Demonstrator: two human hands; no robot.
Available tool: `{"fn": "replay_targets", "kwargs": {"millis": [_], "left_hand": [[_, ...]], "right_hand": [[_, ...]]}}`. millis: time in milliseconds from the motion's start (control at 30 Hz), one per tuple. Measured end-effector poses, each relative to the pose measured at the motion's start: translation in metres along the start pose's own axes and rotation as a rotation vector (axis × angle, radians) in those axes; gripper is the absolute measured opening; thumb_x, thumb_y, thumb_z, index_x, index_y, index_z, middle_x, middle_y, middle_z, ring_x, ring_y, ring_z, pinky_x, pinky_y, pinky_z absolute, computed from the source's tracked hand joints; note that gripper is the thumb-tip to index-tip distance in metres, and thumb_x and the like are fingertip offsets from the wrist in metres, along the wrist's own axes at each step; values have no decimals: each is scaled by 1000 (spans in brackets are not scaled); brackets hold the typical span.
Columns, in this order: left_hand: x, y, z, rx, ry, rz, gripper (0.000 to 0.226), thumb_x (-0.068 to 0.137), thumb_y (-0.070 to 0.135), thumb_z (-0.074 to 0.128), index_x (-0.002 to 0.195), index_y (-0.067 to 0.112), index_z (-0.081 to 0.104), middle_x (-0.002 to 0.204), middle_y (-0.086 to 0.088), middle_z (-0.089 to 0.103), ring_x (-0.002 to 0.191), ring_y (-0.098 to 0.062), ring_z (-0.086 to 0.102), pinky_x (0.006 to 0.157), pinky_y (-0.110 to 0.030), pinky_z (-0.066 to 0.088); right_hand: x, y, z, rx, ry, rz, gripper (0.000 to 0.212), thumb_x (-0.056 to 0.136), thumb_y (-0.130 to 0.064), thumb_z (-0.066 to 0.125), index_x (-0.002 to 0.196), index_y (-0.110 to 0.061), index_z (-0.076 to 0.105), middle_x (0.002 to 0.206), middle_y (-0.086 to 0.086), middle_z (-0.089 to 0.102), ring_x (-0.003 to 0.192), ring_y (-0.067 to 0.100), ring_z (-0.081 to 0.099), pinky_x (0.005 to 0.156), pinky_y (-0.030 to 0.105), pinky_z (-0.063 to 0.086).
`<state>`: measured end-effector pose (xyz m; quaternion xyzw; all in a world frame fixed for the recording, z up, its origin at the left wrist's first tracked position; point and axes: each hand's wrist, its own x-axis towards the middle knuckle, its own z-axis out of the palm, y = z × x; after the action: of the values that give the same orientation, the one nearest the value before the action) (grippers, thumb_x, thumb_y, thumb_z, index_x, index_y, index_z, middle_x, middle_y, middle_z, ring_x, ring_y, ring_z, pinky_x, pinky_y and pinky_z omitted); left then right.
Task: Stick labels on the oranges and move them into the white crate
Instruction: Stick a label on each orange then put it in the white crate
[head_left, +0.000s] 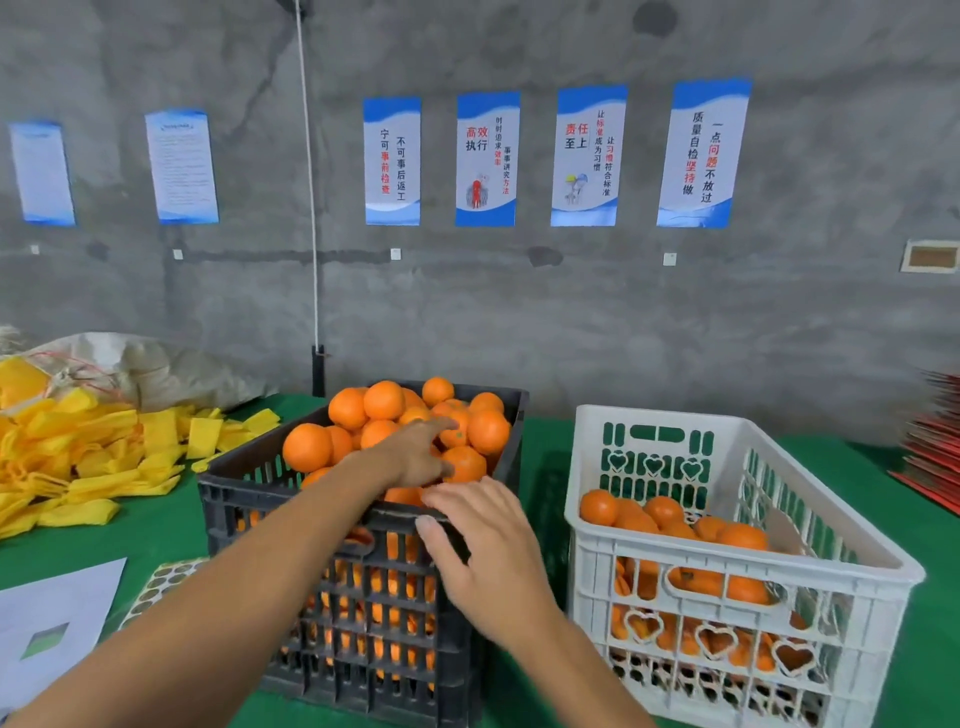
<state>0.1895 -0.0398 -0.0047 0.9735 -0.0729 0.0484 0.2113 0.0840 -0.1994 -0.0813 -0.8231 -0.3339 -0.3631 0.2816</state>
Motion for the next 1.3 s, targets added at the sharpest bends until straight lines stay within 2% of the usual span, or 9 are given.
{"fn": "replay_targets", "kwargs": {"millis": [200,367,533,633,833,933,1000,1133,1300], "left_hand": [[20,40,-2,-20,-9,202,73,93,16,74,157,22,39,163,-4,36,148,-26,37,118,-34,32],[25,56,8,267,69,271,46,102,10,57,147,9,49,154,-12,39,138,-34,44,111,-46,39],[5,58,-2,296,149,358,49,94,9,64,140,20,53,146,-8,38,120,-36,55,95,-46,50],[-23,57,-6,198,320,436,58,87,19,74,140,31,54,146,-2,37,108,-35,62,84,-46,55],[-127,53,28,-183,725,835,53,84,24,75,134,21,59,145,-6,44,127,-16,52,89,-15,46],[-163,53,77,-214,631,896,60,83,18,79,137,19,55,150,-14,42,140,-22,46,105,-20,43],[-173,51,111,-275,526,850,67,83,18,81,142,21,49,151,-11,41,142,-20,45,108,-20,42],[-179,35,183,-471,230,570,76,85,30,81,148,31,39,146,9,43,130,-2,51,100,-18,49],[-182,4,240,-735,12,224,72,80,45,83,137,51,41,133,6,54,106,-15,69,90,-32,60]], "right_hand": [[0,2,31,31,320,23,24,103,-40,59,91,-21,66,87,-7,57,88,17,53,85,33,44],[0,8,37,54,366,-26,22,102,-34,60,87,-18,64,84,-5,53,85,19,51,82,30,41],[-2,7,29,213,311,20,24,108,-20,49,94,-12,66,90,-3,59,90,17,54,88,36,45],[-9,-7,14,400,276,187,24,109,-21,45,117,-16,67,110,-8,66,111,10,60,106,30,42],[-43,-32,-28,752,595,482,24,104,-48,46,115,-28,55,103,-15,67,94,8,66,84,26,53],[-72,-29,-42,706,500,399,33,105,-54,41,116,-24,52,90,-24,63,74,-4,61,66,12,47],[-100,-17,-44,550,377,443,34,104,-59,38,114,-29,52,89,-24,62,75,1,62,64,15,47],[-164,26,-49,396,-24,593,29,104,-56,45,120,-35,58,100,-20,67,93,4,66,78,27,54],[-221,54,-48,312,-385,602,43,96,-59,57,133,-37,57,122,-25,62,115,-1,59,97,30,52]]}}
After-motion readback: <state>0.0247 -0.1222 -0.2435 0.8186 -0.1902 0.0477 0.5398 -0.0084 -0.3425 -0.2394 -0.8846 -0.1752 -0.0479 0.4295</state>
